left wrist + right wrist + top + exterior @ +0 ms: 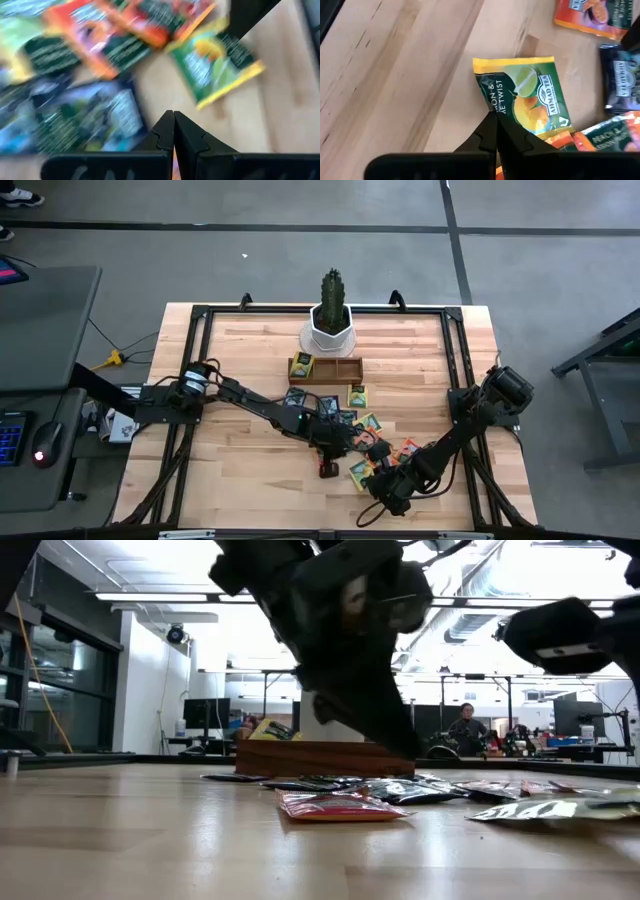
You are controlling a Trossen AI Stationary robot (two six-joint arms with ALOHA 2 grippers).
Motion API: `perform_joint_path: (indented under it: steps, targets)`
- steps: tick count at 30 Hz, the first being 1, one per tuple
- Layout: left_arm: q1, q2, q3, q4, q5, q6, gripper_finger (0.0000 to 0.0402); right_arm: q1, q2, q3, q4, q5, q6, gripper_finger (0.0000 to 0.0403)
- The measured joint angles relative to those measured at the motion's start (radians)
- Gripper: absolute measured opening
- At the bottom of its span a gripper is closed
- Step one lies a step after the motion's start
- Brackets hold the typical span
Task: Pick & Place Tea
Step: Put the yellow tea bag into the left section of the wooden organizer
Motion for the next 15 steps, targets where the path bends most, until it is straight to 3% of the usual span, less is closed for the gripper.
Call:
perform_joint_path:
  steps: [9,12,15]
  targets:
    - [0.011,-0.077,0.006,-0.097,-0.074,0.029,0.0000,-0.018,-0.009,0.140,-0.135,-0.051,0.000,0.0000]
    - [0.010,-0.089,0.000,-0.172,-0.086,0.028,0.0000,-0.021,-0.014,0.173,-0.167,0.006,0.000,0.0000]
    - [0.010,-0.104,0.007,-0.182,-0.083,0.036,0.0000,-0.020,-0.016,0.181,-0.209,0.129,-0.029,0.0000]
